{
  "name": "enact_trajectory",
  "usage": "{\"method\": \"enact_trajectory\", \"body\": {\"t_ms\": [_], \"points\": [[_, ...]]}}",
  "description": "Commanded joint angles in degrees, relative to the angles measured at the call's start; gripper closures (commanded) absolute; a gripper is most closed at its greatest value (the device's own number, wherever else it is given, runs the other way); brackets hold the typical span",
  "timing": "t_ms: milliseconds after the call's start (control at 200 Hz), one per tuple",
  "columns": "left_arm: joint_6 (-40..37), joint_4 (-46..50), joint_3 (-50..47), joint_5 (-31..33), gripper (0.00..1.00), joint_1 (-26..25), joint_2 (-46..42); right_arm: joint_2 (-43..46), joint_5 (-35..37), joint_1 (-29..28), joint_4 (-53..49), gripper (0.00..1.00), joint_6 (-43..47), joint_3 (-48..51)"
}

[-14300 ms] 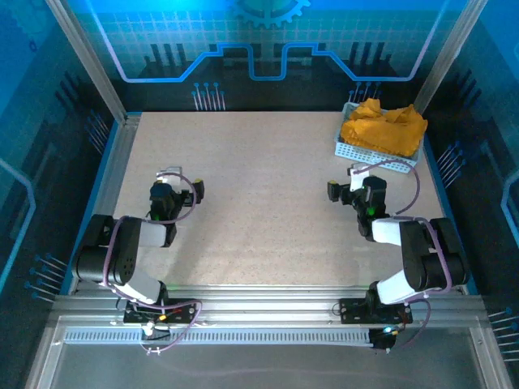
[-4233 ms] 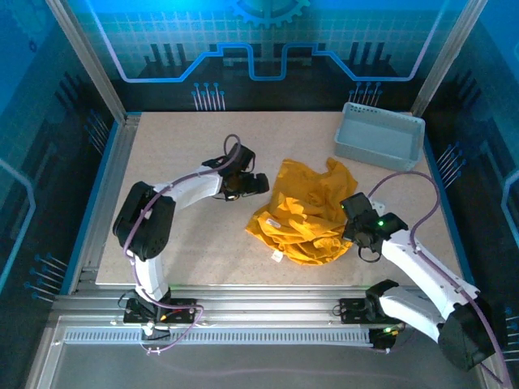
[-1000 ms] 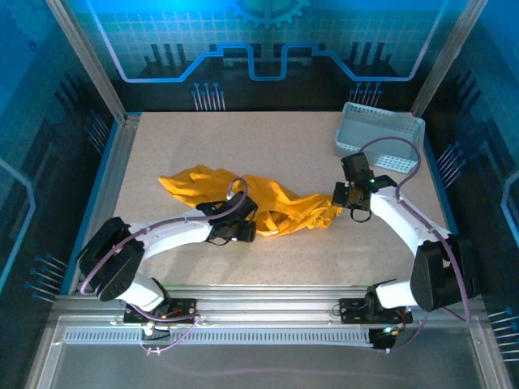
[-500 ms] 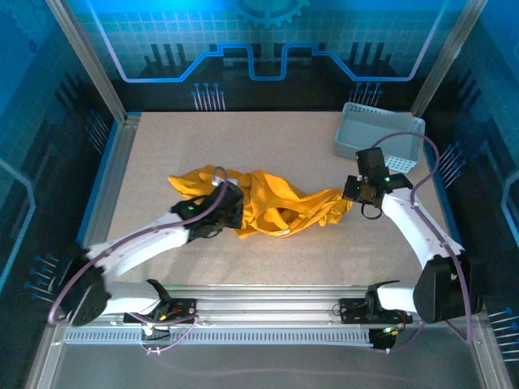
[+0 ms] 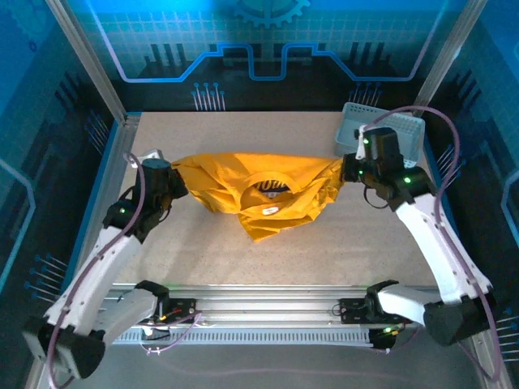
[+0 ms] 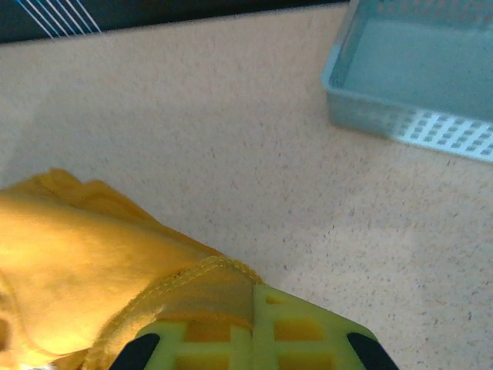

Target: Fold the inside-out t-shirt

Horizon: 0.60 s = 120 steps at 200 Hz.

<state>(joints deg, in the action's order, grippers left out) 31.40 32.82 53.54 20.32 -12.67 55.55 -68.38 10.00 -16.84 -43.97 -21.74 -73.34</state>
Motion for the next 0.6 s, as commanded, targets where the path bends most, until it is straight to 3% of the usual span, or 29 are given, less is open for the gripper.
{"method": "enact_trajectory", "body": {"t_ms": [0,180,295,465,595], "points": [[4.38,4.28,-2.54,-5.64,1.0,6.24,4.14,-7.83,-0.06,-0.23,0.02,0.93,0.4,2.5],[5.38,2.52,-5.61,-11.02,1.0,11.27,10.21,-21.44,-0.63,0.75,3.65,0.84,0.63,1.49],[5.19,1.29,-6.84,-11.96,1.0,11.35,10.89,-26.88,0.77,2.76,2.65,0.67,0.78,-0.47],[4.29,0.89,-7.55,-12.59,1.0,11.35,11.4,-20.0,0.23,3.83,4.92,0.44,1.77,4.41],[4.2,-0.09,-8.5,-12.58,1.0,11.39,11.27,-16.36,-6.85,3.68,8.31,0.39,1.97,8.82]]}}
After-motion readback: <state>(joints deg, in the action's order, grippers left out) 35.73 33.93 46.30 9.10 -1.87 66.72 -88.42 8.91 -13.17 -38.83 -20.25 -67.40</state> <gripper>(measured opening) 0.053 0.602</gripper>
